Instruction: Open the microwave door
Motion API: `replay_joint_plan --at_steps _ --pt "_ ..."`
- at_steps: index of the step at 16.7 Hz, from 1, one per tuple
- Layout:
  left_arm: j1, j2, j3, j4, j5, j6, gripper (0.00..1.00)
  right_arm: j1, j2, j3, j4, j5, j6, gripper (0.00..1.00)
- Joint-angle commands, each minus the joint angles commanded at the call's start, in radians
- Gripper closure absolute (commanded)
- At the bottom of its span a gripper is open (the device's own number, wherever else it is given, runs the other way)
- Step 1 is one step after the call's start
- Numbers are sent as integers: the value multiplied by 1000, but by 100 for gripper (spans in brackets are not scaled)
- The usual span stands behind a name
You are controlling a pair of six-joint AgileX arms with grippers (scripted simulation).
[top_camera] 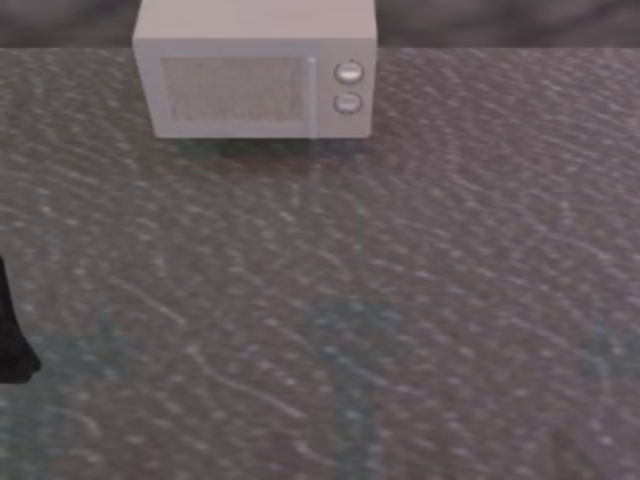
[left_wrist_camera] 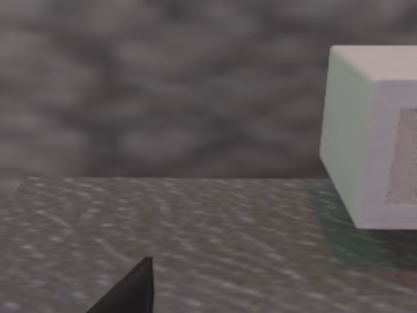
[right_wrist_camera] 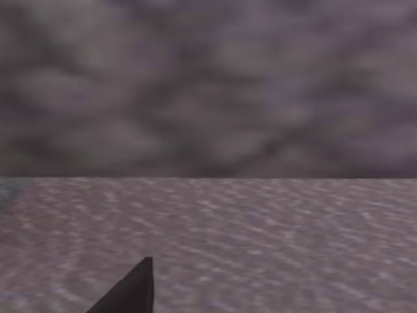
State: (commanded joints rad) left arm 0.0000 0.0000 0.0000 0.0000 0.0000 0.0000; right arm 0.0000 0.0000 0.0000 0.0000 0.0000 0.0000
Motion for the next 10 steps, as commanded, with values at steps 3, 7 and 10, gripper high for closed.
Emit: replay_joint_plan --at_steps 3,7,10 --pt "-2 7 6 -6 -1 1 0 0 0 0 0 0 0 0" --pt "-32 110 103 -95 -13 6 0 0 0 0 0 0 0 0" --pt "-77 260 262 -207 -27 -4 0 0 0 0 0 0 0 0"
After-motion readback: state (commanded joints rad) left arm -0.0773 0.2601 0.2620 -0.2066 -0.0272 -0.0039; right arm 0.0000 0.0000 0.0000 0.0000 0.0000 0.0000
